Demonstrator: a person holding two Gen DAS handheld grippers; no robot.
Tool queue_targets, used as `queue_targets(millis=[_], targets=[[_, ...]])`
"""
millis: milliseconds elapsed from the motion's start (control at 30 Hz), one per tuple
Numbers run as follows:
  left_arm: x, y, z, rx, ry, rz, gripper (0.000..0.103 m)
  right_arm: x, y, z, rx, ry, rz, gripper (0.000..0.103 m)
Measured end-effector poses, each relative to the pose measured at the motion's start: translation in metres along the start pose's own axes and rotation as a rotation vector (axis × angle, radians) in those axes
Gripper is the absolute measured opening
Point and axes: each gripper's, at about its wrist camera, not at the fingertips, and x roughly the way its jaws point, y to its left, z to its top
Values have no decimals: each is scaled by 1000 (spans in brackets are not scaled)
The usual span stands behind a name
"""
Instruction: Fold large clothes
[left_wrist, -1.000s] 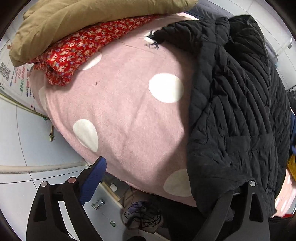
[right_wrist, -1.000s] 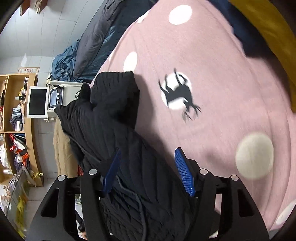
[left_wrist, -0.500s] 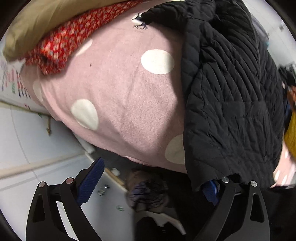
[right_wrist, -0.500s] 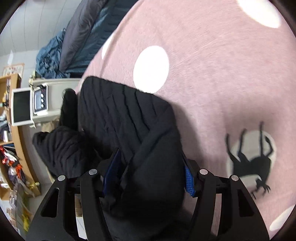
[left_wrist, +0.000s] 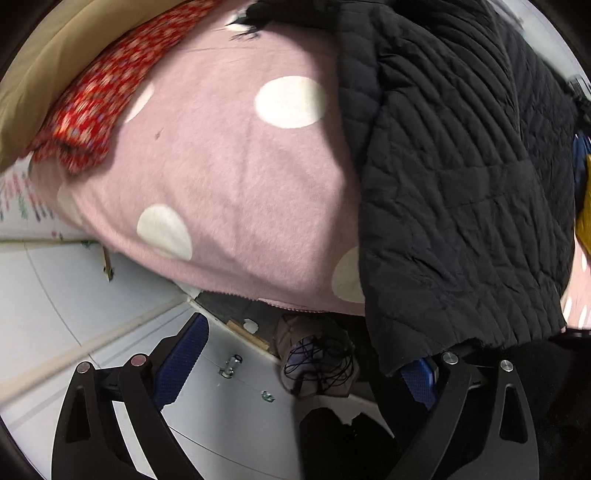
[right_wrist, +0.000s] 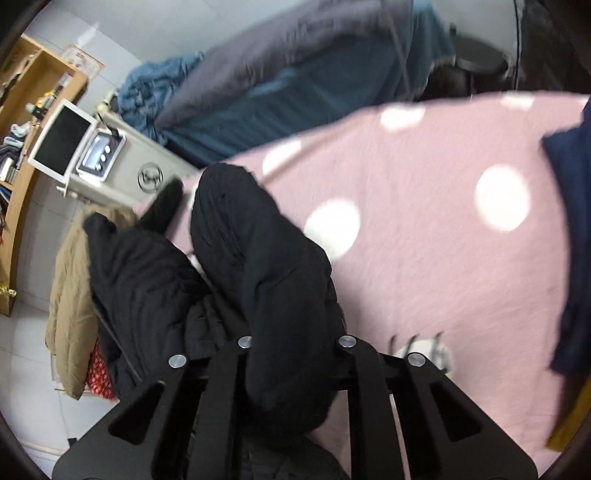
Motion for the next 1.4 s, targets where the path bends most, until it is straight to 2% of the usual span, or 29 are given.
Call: queue_targets(millis=[100, 200, 267, 367, 433, 500, 533, 633, 700, 733, 867, 967, 1033, 1100, 1167, 1233, 1333, 1400], targets=[[-1, -11, 11, 65, 13, 0, 93, -49, -5, -5, 0, -122, -28, 13], [-1, -31, 22, 126, 5, 1, 93, -90, -28, -23, 69, -239, -105, 13], [-3, -45, 29, 163, -15, -11, 93, -113, -56, -38, 149, -300, -166, 13], [-10, -67, 38, 214, -51, -52, 93, -142, -103, -72, 335, -359, -251, 13], [-16, -78, 45, 226, -72, -101, 93, -153, -133, -96, 446, -359, -306, 13], [-21, -82, 52, 205, -90, -166, 93, -156, -157, -117, 526, -338, -256, 13], [-21, -83, 57, 176, -96, -215, 93, -156, -160, -124, 524, -323, -245, 13], [-12, -85, 70, 67, -53, -342, 93, -150, -133, -123, 326, -275, -326, 14], [-7, -102, 70, 77, -15, -411, 93, -147, -124, -120, 304, -266, -331, 15], [-8, -115, 67, 143, -13, -407, 93, -147, -126, -119, 317, -264, -324, 15], [-17, -147, 40, 413, -24, -270, 93, -147, -138, -116, 415, -276, -280, 15], [-17, -133, 23, 456, 31, -230, 93, -148, -132, -117, 383, -267, -287, 15], [-17, -112, 15, 436, 47, -197, 93, -147, -134, -116, 371, -263, -287, 15], [-22, -87, 15, 370, 21, -167, 93, -147, -136, -117, 371, -264, -280, 15], [-33, -66, 26, 263, -28, -178, 93, -146, -136, -119, 372, -267, -280, 15], [-48, -52, 47, 137, -121, -179, 93, -145, -134, -120, 361, -266, -289, 15], [-59, -64, 82, 87, -230, -162, 93, -146, -134, -121, 355, -264, -295, 15], [-58, -82, 114, 83, -263, -131, 93, -146, -134, -121, 351, -258, -294, 15]])
